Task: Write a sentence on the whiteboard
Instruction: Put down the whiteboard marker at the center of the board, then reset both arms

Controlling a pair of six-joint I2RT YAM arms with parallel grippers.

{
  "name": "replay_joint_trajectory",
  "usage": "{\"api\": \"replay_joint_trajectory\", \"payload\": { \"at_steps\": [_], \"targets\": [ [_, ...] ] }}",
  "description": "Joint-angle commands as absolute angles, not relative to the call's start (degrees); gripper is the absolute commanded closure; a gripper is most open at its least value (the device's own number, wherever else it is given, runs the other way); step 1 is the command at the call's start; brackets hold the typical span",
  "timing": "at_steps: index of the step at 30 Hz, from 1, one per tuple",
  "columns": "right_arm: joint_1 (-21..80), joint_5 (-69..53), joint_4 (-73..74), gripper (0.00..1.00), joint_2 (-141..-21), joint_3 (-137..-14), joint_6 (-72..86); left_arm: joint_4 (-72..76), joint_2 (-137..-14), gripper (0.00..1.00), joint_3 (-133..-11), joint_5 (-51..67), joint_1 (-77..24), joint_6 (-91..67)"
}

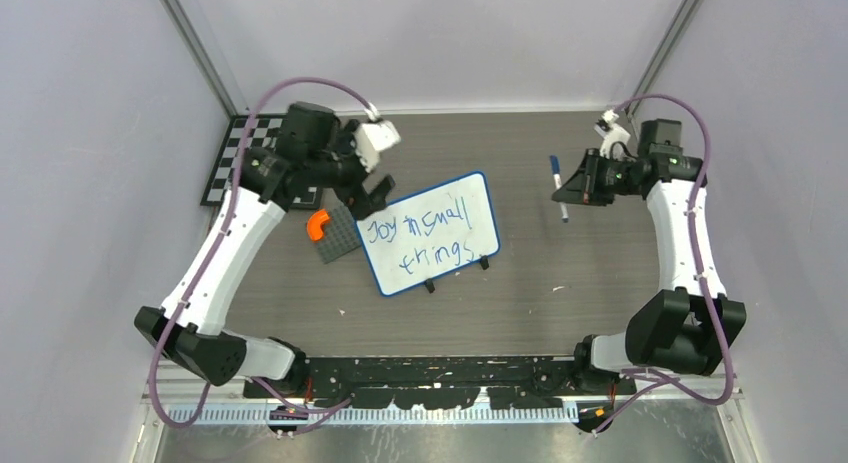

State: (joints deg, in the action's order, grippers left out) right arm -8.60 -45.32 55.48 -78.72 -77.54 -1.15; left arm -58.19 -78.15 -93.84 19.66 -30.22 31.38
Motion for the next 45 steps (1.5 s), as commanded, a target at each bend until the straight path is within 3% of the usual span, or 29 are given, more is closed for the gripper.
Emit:
{"api": "replay_joint_trajectory", "payload": {
  "at_steps": [1,11,26,34,41,45],
  "targets": [
    [-15.08,-35.52,57.69,1.00,-78.69,-74.44,-10.21,-50.24,-77.17,0.00,-91.36,32.81,-17.74,13.84],
    [-16.80,-17.19,42.62,1.00,-81.23,-59.29,-14.45,-54.34,-81.32,0.00,-83.88,35.95,-1.65,10.54],
    [-16.79,-3.18,29.97,0.99,-95.77,-55.89,-13.50,-50.71,-82.10,0.00,-71.54,30.27,1.31,10.25],
    [-16.82,-4.08,32.92,0.67,-95.74,-57.30,-13.55,-50.86,-81.79,0.00,-70.07,32.25,4.04,10.84],
    [-16.82,-8.07,39.93,0.37,-87.74,-61.70,-12.75,-51.69,-80.74,0.00,-70.80,36.18,8.77,10.83],
    [-16.79,-13.93,44.91,0.27,-82.30,-66.06,-10.59,-54.27,-79.79,0.00,-72.61,37.95,12.66,12.54]
  ]
}}
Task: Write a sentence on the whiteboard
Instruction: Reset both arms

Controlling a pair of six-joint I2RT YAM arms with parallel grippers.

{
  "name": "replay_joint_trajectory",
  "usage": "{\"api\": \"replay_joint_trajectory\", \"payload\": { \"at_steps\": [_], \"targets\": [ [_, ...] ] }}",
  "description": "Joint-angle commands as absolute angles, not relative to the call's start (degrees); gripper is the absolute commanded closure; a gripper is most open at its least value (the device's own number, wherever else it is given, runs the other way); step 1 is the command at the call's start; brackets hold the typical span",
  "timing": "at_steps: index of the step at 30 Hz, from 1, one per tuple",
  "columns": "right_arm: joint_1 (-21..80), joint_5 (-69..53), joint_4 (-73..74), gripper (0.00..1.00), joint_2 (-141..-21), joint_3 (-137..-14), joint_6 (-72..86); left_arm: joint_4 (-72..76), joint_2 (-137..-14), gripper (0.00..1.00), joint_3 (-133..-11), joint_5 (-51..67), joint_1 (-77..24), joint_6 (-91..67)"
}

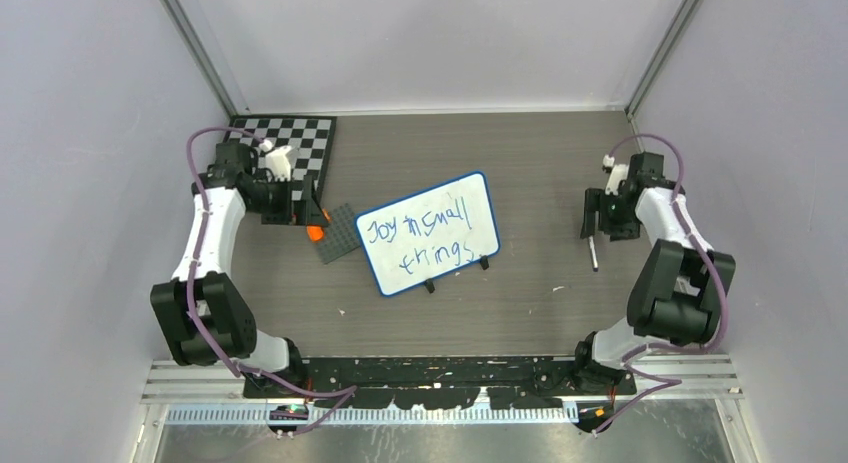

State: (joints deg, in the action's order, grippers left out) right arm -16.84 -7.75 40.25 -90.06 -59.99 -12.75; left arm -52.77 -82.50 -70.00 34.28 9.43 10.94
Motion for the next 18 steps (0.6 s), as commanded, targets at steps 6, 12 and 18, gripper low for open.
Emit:
{"api": "replay_joint_trajectory", "payload": {
  "at_steps": [6,12,18],
  "targets": [
    [-16.87,-21.38,48.57,0.19,-74.32,-67.69,-6.95,-58.66,-76.23,0.00,-70.30,38.44,15.80,15.86],
    [-16.75,-23.07,46.96,0.19,-67.20,-62.10,-4.54,-58.06,-70.72,0.00,-64.21,34.72,15.79,16.52],
    [-16.70,-22.32,46.01,0.19,-65.47,-60.48,-3.93,-56.98,-68.44,0.00,-62.19,32.70,15.82,14.86]
  ]
}}
